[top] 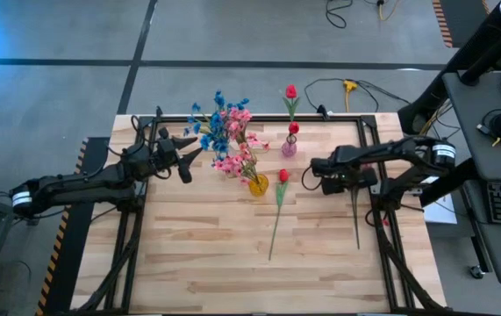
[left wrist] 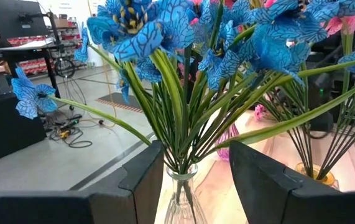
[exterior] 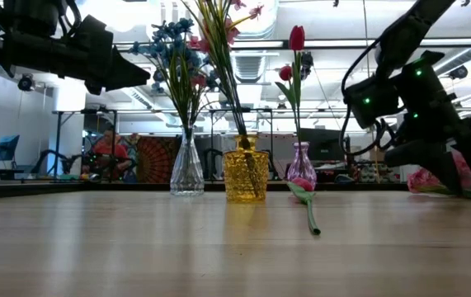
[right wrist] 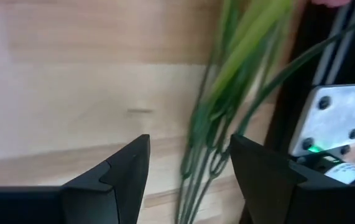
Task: Sort flowers into vase by color
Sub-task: Put the pink flowers into the yellow vase
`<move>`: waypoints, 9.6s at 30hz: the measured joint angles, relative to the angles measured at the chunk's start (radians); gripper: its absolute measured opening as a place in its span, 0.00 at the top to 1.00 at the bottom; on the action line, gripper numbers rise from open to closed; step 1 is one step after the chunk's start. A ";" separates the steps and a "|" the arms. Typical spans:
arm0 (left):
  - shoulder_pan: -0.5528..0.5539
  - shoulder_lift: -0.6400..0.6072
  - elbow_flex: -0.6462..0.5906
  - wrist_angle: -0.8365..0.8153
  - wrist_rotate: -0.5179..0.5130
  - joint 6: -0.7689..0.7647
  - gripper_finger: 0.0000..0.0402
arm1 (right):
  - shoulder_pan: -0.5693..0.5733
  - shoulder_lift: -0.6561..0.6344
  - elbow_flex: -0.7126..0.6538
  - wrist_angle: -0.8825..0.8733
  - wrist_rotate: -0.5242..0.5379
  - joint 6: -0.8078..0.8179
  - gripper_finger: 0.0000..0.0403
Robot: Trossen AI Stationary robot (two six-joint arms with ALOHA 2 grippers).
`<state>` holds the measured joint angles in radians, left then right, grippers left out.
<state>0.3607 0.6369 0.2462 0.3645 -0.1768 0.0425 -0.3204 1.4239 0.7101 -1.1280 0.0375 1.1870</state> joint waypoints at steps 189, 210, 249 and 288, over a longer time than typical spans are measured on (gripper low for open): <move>0.000 0.040 0.000 0.003 -0.001 -0.007 0.58 | 0.552 -0.209 0.038 1.836 0.617 -1.342 0.97; 0.000 0.040 0.000 0.004 -0.001 -0.007 0.58 | 0.552 -0.182 0.038 1.820 0.617 -1.306 0.97; 0.000 0.047 0.000 0.009 -0.001 -0.007 0.58 | 0.552 -0.116 0.038 1.789 0.619 -1.312 0.97; 0.000 0.047 0.000 0.009 -0.001 -0.007 0.58 | 0.551 -0.111 0.038 1.768 0.624 -1.307 0.97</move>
<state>0.3611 0.6834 0.2466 0.3733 -0.1776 0.0357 0.2302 1.3128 0.7481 0.6403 0.6617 -0.1204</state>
